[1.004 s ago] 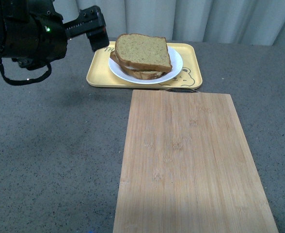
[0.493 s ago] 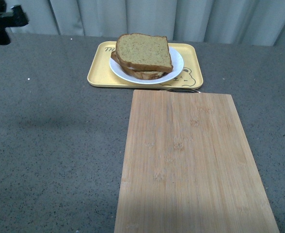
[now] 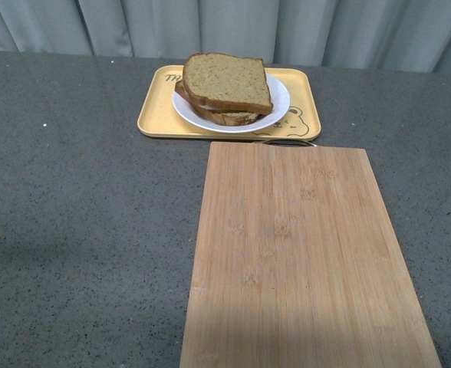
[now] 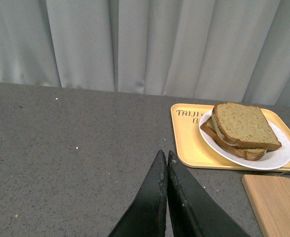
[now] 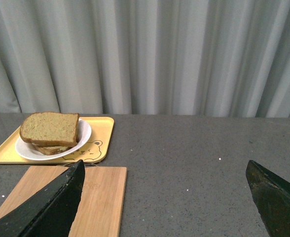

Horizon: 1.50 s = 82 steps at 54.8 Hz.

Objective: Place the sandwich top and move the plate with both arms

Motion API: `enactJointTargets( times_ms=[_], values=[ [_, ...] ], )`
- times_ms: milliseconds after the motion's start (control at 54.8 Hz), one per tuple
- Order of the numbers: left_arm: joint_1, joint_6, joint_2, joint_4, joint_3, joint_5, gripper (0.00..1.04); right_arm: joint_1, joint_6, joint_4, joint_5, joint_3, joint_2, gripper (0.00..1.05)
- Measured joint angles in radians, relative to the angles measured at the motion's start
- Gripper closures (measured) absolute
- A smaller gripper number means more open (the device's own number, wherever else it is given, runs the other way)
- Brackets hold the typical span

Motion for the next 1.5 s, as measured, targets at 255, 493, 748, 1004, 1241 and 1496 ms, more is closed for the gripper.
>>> enactJointTargets(
  times_ms=[255,493,748,1004,1241,1496],
  values=[
    [0.058,0.003,-0.224,-0.129,-0.088,0.053,1.01,0.0,0.0,0.0,0.0,0.0,0.0,0.09],
    [0.058,0.003,-0.431,-0.283,-0.135,0.055,1.01,0.0,0.0,0.0,0.0,0.0,0.0,0.09],
    [0.058,0.003,-0.626,-0.449,-0.151,0.055,1.01,0.0,0.0,0.0,0.0,0.0,0.0,0.09],
    [0.058,0.003,-0.787,-0.597,-0.152,0.055,1.01,0.0,0.0,0.0,0.0,0.0,0.0,0.09],
    [0.058,0.003,-0.906,-0.708,-0.152,0.055,1.01,0.0,0.0,0.0,0.0,0.0,0.0,0.09],
    [0.058,0.003,-1.002,-0.802,-0.152,0.055,1.01,0.0,0.0,0.0,0.0,0.0,0.0,0.09]
  ],
)
